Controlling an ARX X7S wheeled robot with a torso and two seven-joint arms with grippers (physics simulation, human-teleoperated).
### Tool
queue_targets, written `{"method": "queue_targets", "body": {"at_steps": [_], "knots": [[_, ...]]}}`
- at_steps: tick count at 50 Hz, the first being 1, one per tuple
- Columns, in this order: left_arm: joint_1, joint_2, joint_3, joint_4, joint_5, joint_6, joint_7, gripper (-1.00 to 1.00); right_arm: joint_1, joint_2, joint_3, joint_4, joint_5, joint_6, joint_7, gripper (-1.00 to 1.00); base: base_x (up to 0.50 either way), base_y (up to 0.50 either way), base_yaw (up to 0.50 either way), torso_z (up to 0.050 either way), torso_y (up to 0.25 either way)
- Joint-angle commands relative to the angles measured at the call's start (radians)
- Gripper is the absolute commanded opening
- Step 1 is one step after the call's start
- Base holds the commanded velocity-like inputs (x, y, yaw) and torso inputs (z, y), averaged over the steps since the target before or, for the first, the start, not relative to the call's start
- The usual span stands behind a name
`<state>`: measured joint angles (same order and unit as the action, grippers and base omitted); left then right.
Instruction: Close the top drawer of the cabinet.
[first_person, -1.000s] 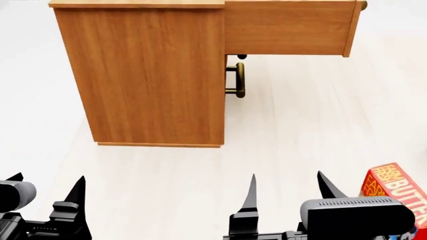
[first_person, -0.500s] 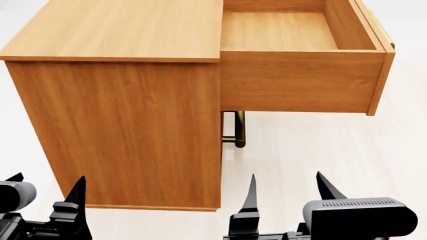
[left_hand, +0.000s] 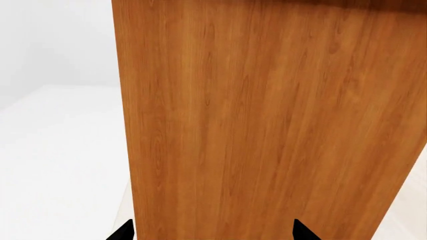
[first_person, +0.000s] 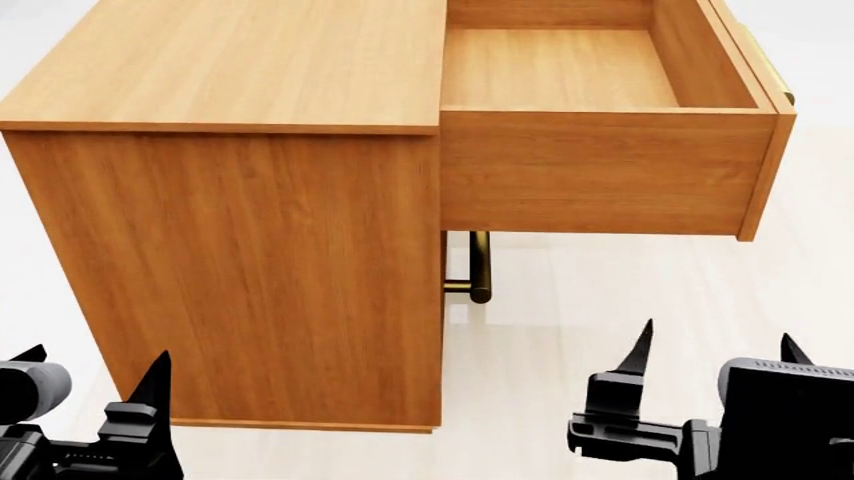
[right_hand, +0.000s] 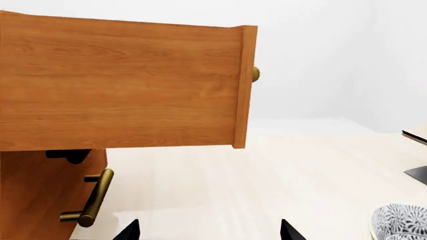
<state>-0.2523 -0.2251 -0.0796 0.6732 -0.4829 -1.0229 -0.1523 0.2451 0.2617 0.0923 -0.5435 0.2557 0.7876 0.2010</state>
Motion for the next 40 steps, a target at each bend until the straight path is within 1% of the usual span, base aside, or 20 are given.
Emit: {"method": "queue_targets", "body": {"at_steps": [1, 7, 10, 11, 15, 18, 21, 22, 24, 26, 29, 33, 36, 40], "knots": [[-0.005, -0.003, -0.001, -0.005, -0.010, -0.004, -0.005, 1.00, 0.041, 0.059, 0.106, 0.097, -0.046, 0.016, 0.062, 1.00, 0.00, 0.00, 0.00, 0.000, 0.000], [-0.015, -0.004, -0.001, 0.001, -0.019, -0.013, -0.009, 1.00, 0.078, 0.119, 0.148, 0.170, -0.099, 0.023, 0.106, 1.00, 0.00, 0.00, 0.00, 0.000, 0.000], [-0.015, -0.005, -0.001, 0.005, -0.023, -0.015, -0.011, 1.00, 0.151, 0.161, 0.153, 0.283, -0.130, 0.006, 0.122, 1.00, 0.00, 0.00, 0.00, 0.000, 0.000], [-0.014, -0.005, -0.001, 0.005, -0.023, -0.014, -0.012, 1.00, 0.152, 0.162, 0.153, 0.284, -0.130, 0.005, 0.122, 1.00, 0.00, 0.00, 0.00, 0.000, 0.000], [-0.019, -0.006, 0.002, 0.001, -0.023, -0.015, -0.016, 1.00, 0.257, 0.189, 0.163, 0.371, -0.137, 0.007, 0.135, 1.00, 0.00, 0.00, 0.00, 0.000, 0.000], [-0.016, -0.005, 0.008, 0.001, -0.024, -0.012, -0.016, 1.00, 0.338, 0.202, 0.128, 0.406, -0.151, 0.014, 0.140, 1.00, 0.00, 0.00, 0.00, 0.000, 0.000], [-0.010, -0.005, 0.009, 0.000, -0.026, -0.008, -0.016, 1.00, 0.408, 0.204, 0.089, 0.483, -0.168, -0.006, 0.144, 1.00, 0.00, 0.00, 0.00, 0.000, 0.000], [-0.005, -0.006, 0.010, -0.003, -0.025, -0.001, -0.013, 1.00, 0.456, 0.202, 0.063, 0.543, -0.181, -0.026, 0.147, 1.00, 0.00, 0.00, 0.00, 0.000, 0.000], [-0.004, -0.007, 0.010, -0.004, -0.026, -0.001, -0.014, 1.00, 0.457, 0.202, 0.062, 0.546, -0.181, -0.028, 0.147, 1.00, 0.00, 0.00, 0.00, 0.000, 0.000], [0.011, -0.009, 0.019, -0.017, -0.013, 0.026, -0.010, 1.00, 0.563, 0.188, 0.002, 0.702, -0.213, -0.090, 0.158, 1.00, 0.00, 0.00, 0.00, 0.000, 0.000], [0.016, -0.012, 0.018, -0.014, -0.016, 0.030, -0.008, 1.00, 0.622, 0.179, -0.038, 0.810, -0.236, -0.136, 0.164, 1.00, 0.00, 0.00, 0.00, 0.000, 0.000], [0.021, -0.014, 0.012, -0.026, -0.014, 0.045, -0.005, 1.00, 0.719, 0.154, -0.099, 1.005, -0.265, -0.239, 0.160, 1.00, 0.00, 0.00, 0.00, 0.000, 0.000], [0.028, -0.015, 0.007, -0.031, -0.016, 0.052, -0.004, 1.00, 0.819, 0.122, -0.147, 1.220, -0.295, -0.339, 0.173, 1.00, 0.00, 0.00, 0.00, 0.000, 0.000], [0.032, -0.016, 0.007, -0.039, -0.016, 0.059, -0.003, 1.00, 0.877, 0.087, -0.178, 1.329, -0.311, -0.396, 0.178, 1.00, 0.00, 0.00, 0.00, 0.000, 0.000]]}}
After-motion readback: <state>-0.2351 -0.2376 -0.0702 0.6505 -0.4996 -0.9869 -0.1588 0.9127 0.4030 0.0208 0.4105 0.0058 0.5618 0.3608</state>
